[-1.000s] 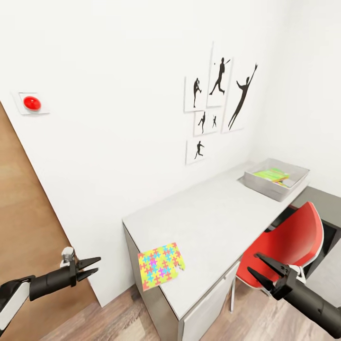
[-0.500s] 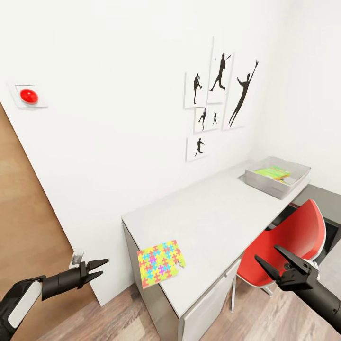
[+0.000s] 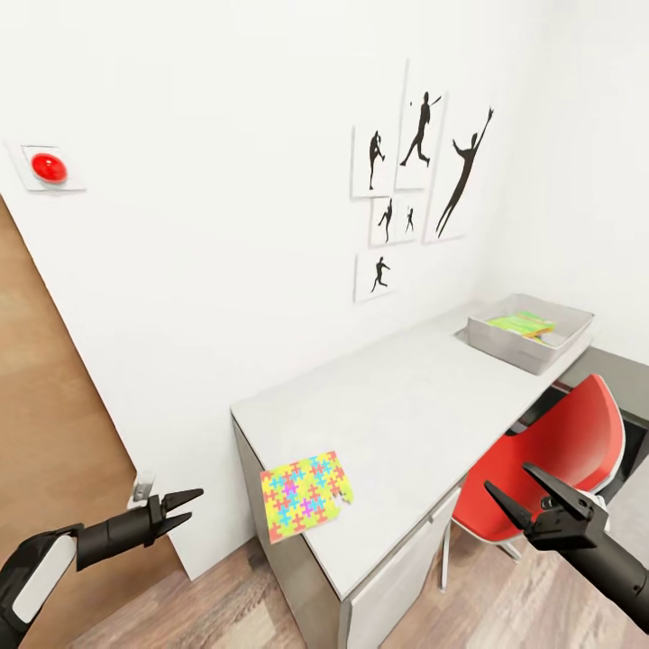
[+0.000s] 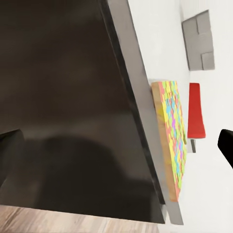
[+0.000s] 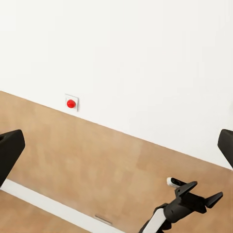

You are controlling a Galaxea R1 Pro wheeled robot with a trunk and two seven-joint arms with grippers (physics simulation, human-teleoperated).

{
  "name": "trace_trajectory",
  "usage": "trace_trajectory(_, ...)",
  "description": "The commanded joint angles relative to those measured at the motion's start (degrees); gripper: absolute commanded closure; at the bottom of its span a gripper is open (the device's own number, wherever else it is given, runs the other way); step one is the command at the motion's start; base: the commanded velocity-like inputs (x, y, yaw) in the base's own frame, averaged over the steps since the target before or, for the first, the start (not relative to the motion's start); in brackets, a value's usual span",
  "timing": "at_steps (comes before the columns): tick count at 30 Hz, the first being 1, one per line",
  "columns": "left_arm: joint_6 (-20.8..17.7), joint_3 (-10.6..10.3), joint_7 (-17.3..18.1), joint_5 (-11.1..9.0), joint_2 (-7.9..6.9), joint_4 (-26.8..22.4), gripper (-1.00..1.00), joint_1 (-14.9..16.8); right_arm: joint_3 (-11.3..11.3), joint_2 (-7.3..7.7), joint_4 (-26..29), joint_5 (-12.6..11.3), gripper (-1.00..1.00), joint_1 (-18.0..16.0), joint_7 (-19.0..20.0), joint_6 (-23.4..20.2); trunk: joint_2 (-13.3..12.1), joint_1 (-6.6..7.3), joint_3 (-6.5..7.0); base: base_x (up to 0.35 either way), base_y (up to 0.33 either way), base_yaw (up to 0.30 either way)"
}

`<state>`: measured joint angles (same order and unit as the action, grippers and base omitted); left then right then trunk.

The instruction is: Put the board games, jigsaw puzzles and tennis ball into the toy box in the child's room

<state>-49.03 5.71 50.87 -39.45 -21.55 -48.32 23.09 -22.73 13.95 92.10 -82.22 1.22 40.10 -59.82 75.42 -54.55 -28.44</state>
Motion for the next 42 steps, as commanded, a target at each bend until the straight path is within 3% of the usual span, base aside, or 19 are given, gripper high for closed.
trace_trajectory(1, -0.3, 0.1, -0.2, -0.1, 0.02, 0.0, -1.00, 0.0, 0.0, 0.01, 0.0, 0.2, -1.00, 0.0, 0.3, -0.2, 0.0, -0.01, -0.05, 0.000, 0.000, 0.000)
trace_trajectory(11, 0.6, 0.4, -2.3, 0.0, 1.75, 0.0, -1.00, 0.0, 0.0, -0.05, 0.0, 0.5, -1.00, 0.0, 0.2, -0.2, 0.0, -0.01, -0.05, -0.006, -0.006, 0.000)
trace_trajectory(34, 0.8, 0.4, -2.4, 0.0, 1.95, 0.0, -1.00, 0.0, 0.2, -0.21, 0.0, 0.7, -1.00, -0.1, 0.1, -0.2, 0.0, -0.01, -0.05, -0.023, -0.115, 0.000)
trace_trajectory(42, 0.8, 0.4, -2.4, 0.0, 1.93, 0.0, -1.00, 0.0, -1.9, 0.14, 0.0, 0.7, -1.00, -0.1, 0.7, -0.2, 0.0, -0.01, -0.05, 0.000, -0.068, 0.000)
